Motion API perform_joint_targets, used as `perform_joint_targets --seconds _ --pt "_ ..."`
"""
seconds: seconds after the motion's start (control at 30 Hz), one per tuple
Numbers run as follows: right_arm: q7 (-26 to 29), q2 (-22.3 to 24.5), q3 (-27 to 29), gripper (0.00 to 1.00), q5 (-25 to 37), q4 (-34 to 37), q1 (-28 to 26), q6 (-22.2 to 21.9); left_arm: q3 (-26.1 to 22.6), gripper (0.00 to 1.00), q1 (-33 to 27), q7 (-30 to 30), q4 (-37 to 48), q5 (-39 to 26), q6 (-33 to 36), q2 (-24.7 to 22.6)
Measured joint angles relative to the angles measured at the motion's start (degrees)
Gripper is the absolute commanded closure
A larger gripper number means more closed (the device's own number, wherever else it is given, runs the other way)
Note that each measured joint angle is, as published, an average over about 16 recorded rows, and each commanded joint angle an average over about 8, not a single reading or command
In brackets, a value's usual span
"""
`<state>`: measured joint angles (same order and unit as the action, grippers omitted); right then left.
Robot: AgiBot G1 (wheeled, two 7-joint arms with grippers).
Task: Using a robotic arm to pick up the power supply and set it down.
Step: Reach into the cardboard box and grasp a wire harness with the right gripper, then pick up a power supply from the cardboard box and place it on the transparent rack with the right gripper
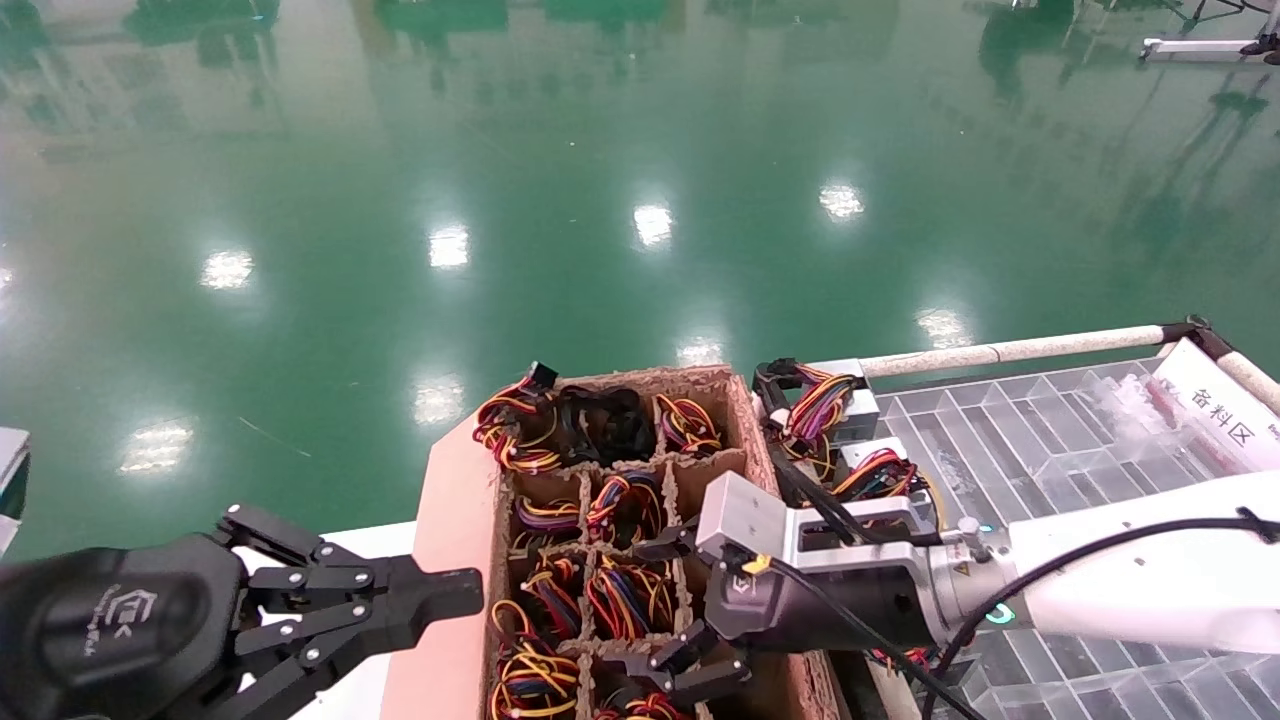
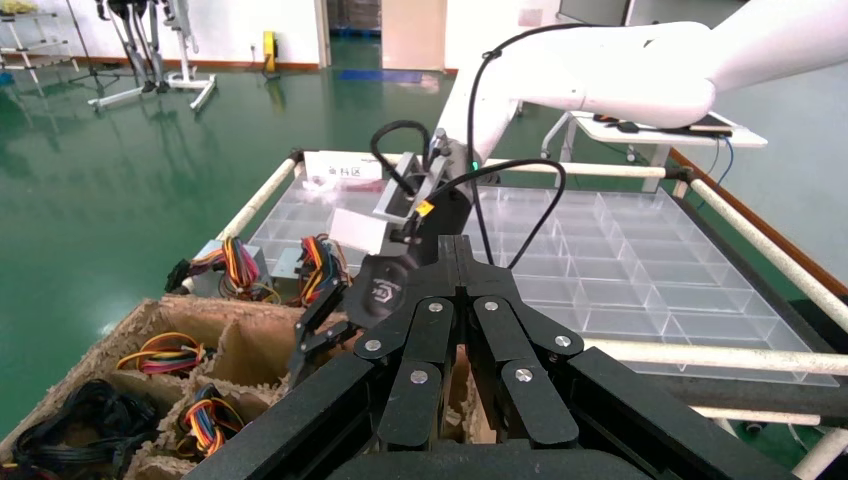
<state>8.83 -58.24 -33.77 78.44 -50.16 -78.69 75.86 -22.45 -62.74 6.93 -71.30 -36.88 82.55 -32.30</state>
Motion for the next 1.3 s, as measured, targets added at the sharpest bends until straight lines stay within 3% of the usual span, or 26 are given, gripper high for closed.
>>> perform_joint_targets --seconds 0.3,0.37,0.53,0.6,1.0,1.3 --pt "-3.8 -3.7 -0.9 1.00 0.6 7.2 -2.0 0.8 0.0 0.97 0.0 0.0 0.0 0.0 0.0 0.0" --pt "-4.4 -4.2 -1.0 1.00 0.6 8.5 -2.3 0.8 0.0 0.80 0.0 0.0 0.0 0.0 0.0 0.0" --pt "-5.8 -5.1 -1.1 1.00 0.7 10.9 -2.8 1.0 0.0 0.18 0.0 0.0 0.0 0.0 0.0 0.0" --pt "-6.3 -5.3 -1.1 1.00 0.7 11.7 -2.9 1.0 0.0 0.01 0.0 0.0 0.0 0.0 0.0 0.0" --pt "-7.8 -4.9 -0.6 1.00 0.1 13.6 -2.9 1.4 0.0 0.00 0.0 0.0 0.0 0.0 0.0 0.0" --pt "-6.8 -2.3 1.1 1.00 -2.3 10.8 -2.1 2.1 0.0 0.00 0.0 0.0 0.0 0.0 0.0 0.0"
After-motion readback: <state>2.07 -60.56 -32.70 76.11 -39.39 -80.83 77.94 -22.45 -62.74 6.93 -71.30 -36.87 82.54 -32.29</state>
